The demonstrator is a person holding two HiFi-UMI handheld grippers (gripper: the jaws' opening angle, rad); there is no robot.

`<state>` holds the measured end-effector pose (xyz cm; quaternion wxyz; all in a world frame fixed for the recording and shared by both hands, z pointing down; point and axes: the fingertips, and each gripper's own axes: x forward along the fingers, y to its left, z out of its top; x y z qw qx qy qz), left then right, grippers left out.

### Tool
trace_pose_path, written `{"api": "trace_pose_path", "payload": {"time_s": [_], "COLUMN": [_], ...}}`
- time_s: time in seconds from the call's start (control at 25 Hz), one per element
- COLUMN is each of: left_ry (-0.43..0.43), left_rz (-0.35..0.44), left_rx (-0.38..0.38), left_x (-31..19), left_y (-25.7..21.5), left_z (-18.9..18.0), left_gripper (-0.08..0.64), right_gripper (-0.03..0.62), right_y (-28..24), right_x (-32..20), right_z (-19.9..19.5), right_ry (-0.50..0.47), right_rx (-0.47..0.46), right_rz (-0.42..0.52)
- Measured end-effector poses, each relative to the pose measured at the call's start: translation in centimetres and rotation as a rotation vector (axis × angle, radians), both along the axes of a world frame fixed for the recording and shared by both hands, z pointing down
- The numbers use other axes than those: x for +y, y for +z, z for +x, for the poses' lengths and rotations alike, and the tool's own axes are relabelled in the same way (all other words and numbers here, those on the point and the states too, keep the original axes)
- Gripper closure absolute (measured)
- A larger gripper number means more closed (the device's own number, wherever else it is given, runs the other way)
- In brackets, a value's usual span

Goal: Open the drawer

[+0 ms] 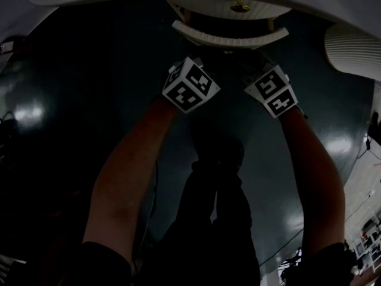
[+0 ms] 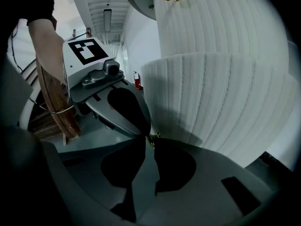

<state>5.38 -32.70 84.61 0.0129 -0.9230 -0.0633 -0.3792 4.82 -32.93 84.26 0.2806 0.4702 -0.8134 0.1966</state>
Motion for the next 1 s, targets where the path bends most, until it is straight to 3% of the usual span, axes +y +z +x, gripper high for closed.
{"api": "trace_pose_path", "payload": {"time_s": [0.16, 0.4, 1.0], "left_ry": [0.016, -0.040, -0.152], "left_rz": [-0.001, -0.065, -0.142], "left_rx": [0.009, 0.011, -0.015], "left_x": [2.0, 5.2, 12.2], "left_y": [0.1, 0.6, 0.9], "left_z": [-1.4, -2.8, -7.4], "left_gripper": [0.531, 0.531, 0.534], "right_gripper": [0.533, 0.538, 0.538], "right_y": [0.1, 0.3, 0.6], "right_x": [2.0, 5.3, 12.2], "right_z": [-1.5, -2.8, -7.1], "right_ry": [-0.018, -0.028, 0.055], "right_rx": [-0.008, -0.020, -0.106], "right_rz": [0.000, -0.013, -0.082]}}
